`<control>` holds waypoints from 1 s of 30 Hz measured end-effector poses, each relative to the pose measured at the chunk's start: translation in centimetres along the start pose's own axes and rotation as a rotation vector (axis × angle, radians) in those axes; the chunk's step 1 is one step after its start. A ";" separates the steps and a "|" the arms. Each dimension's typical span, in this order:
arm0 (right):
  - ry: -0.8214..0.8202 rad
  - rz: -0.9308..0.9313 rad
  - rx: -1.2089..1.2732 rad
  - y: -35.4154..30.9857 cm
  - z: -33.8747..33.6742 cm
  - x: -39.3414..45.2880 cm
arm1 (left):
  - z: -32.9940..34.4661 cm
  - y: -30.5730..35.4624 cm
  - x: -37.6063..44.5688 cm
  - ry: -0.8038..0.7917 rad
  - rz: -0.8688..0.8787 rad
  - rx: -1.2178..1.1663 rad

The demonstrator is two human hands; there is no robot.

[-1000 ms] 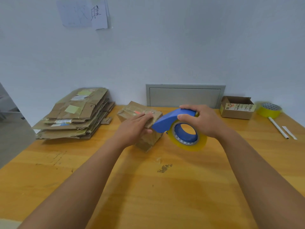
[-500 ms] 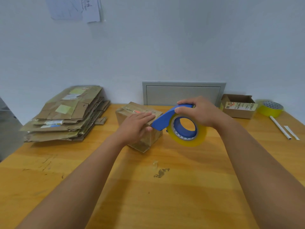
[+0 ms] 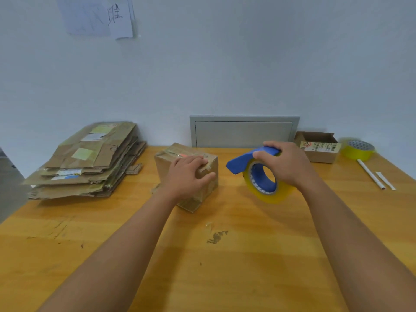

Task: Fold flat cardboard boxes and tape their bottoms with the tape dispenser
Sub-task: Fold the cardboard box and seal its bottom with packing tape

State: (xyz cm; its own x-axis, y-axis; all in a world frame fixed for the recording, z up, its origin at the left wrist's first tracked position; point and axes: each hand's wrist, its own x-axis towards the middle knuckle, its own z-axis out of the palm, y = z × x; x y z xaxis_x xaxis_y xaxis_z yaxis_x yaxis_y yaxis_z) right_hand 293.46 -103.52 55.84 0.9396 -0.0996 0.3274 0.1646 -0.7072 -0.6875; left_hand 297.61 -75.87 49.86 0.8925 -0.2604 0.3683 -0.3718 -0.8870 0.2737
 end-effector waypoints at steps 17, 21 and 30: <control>0.225 -0.050 0.384 -3.6 -0.2 -0.6 | -1.8 0.7 -4.4 0.101 0.320 -0.113; 0.156 -0.087 0.435 -4.6 0.8 -0.8 | -2.0 0.8 -5.0 0.114 0.257 -0.162; 0.105 -0.128 0.491 -4.1 2.3 -1.7 | -1.7 0.4 -4.7 0.108 0.210 -0.270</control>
State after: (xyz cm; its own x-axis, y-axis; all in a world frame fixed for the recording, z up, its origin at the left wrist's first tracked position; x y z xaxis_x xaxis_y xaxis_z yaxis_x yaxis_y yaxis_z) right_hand 291.93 -98.83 56.58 0.8717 -0.1207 0.4749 0.4215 -0.3094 -0.8524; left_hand 292.78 -74.37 49.77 0.7626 -0.3723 0.5290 -0.6115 -0.6818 0.4016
